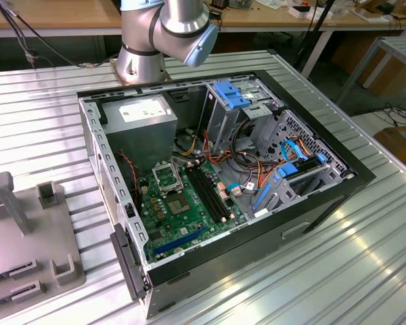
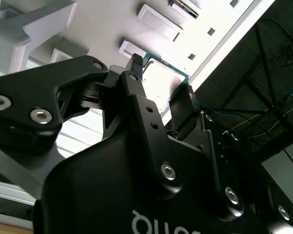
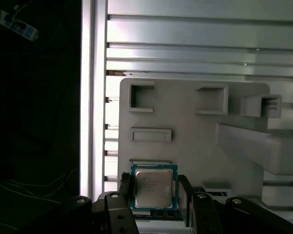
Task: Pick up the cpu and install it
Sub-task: 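Pick up the cpu and move it towards the insertion slot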
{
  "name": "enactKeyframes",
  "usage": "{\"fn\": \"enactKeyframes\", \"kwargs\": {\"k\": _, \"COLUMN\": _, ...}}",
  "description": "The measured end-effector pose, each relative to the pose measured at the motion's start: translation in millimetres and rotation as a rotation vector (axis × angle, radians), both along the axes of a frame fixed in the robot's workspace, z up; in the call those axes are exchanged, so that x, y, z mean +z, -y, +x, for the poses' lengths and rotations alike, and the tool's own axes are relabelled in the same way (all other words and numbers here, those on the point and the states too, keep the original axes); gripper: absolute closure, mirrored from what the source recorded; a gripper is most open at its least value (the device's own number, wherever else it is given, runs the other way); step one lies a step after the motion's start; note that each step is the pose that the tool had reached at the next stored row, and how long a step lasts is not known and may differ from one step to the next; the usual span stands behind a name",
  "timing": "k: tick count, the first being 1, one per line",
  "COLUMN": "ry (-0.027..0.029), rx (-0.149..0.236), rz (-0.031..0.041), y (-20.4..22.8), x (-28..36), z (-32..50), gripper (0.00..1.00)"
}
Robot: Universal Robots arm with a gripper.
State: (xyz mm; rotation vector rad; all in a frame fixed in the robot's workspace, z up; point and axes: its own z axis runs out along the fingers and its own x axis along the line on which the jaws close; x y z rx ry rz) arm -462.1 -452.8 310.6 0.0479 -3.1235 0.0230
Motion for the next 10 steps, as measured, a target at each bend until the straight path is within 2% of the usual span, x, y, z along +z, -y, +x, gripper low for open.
{"fn": "enactKeyframes", "kwargs": {"k": 10, "ry": 0.0000, "rx": 0.000, "rz": 0.0000, "y": 0.0, "x": 7.6, "z": 0.0, "gripper": 0.53}}
